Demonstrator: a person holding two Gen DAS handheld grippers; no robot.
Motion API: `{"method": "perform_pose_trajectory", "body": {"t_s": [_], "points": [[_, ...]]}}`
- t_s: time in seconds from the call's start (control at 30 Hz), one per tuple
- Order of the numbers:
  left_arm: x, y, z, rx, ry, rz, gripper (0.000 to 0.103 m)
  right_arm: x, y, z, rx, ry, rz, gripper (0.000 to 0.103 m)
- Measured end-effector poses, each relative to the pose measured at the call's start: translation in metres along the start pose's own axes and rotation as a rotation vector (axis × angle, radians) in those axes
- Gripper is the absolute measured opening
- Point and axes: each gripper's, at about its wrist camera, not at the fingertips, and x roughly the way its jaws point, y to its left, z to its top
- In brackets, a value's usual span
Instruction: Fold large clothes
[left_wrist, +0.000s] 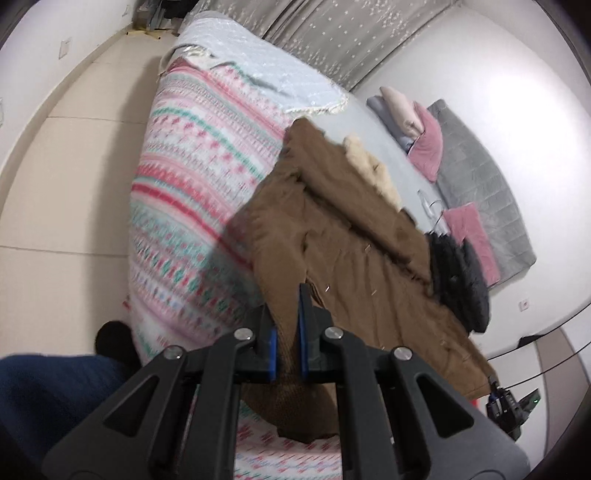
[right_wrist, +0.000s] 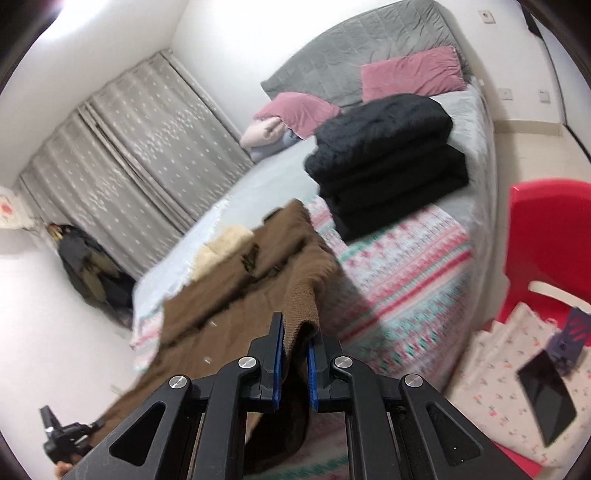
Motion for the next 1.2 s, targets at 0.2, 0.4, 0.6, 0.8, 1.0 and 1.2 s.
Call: {"method": "perform_pose_trajectory", "body": {"t_s": [0.2, 0.4, 0.6, 0.8, 1.0, 1.2], "points": [[0.023, -0.022, 0.047, -0.029, 0.036, -0.027, 0.01, 0.048, 0.02, 0.048, -0.032, 0.047, 0.058, 0.01], [0.057, -0.057, 0.113, 0.0, 0.045, -0.014, 0.01, 0.108, 0.042, 0.103, -0.024, 0.092, 0.161, 0.01], [0.129, -0.109, 0.204, 0.02, 0.057, 0.048, 0.01, 0.206, 0.075, 0.181, -0.025, 0.111, 0.136, 0.01], [0.235, -0.135, 0.312, -0.008, 0.012, 0.158, 0.011, 0.342, 0.105, 0.268, 0.011, 0.095, -0.01, 0.01], [0.395, -0.108, 0.366, -0.033, 0.197, 0.26, 0.02, 0.486, 0.103, 0.311, 0.111, 0.112, -0.242, 0.013], [0.406, -0.047, 0.372, -0.198, 0.114, 0.245, 0.034, 0.565, 0.088, 0.271, -0.038, 0.282, -0.346, 0.022]]}}
